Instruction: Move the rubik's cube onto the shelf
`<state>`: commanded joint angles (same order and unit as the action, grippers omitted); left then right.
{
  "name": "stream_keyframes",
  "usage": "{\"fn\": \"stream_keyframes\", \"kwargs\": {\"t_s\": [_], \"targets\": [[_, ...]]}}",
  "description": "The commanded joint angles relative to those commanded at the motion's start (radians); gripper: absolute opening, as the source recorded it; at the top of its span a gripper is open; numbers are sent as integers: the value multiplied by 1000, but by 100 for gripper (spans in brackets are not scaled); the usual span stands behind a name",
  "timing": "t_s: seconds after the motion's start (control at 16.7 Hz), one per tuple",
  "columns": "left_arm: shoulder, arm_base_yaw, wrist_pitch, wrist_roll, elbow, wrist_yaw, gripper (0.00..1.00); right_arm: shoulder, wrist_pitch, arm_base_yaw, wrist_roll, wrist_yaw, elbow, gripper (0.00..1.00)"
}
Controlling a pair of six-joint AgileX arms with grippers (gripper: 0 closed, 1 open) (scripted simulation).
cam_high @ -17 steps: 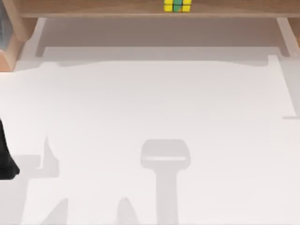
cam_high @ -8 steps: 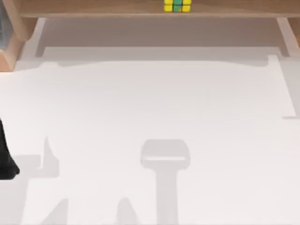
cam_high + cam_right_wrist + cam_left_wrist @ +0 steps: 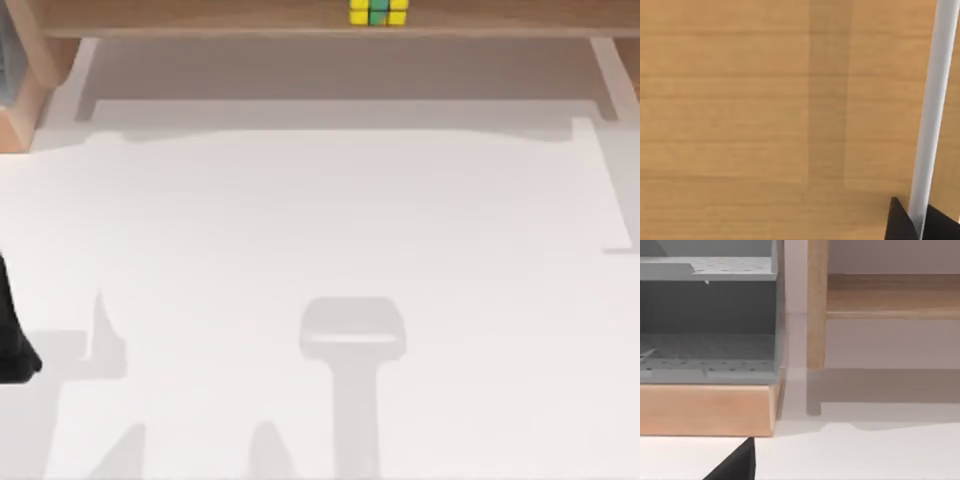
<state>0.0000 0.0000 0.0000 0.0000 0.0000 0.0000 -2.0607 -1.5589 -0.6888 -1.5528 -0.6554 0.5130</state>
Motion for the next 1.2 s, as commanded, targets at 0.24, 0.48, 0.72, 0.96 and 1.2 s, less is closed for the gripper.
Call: {"fn": "stream_keyframes", "kwargs": {"t_s": [0.24,0.48,0.72,0.96,1.2], "targets": [[0,0,0,0,0,0,100,-3,4,0,1,3,3,0],[0,0,0,0,0,0,100,-43,70,58,3,57,110,0],[0,0,0,0,0,0,100,-84,141,114,0,118,217,0],[0,0,0,0,0,0,100,-82,143,110,2,117,215,0],[0,0,0,0,0,0,100,-117,184,137,0,142,290,0]]}}
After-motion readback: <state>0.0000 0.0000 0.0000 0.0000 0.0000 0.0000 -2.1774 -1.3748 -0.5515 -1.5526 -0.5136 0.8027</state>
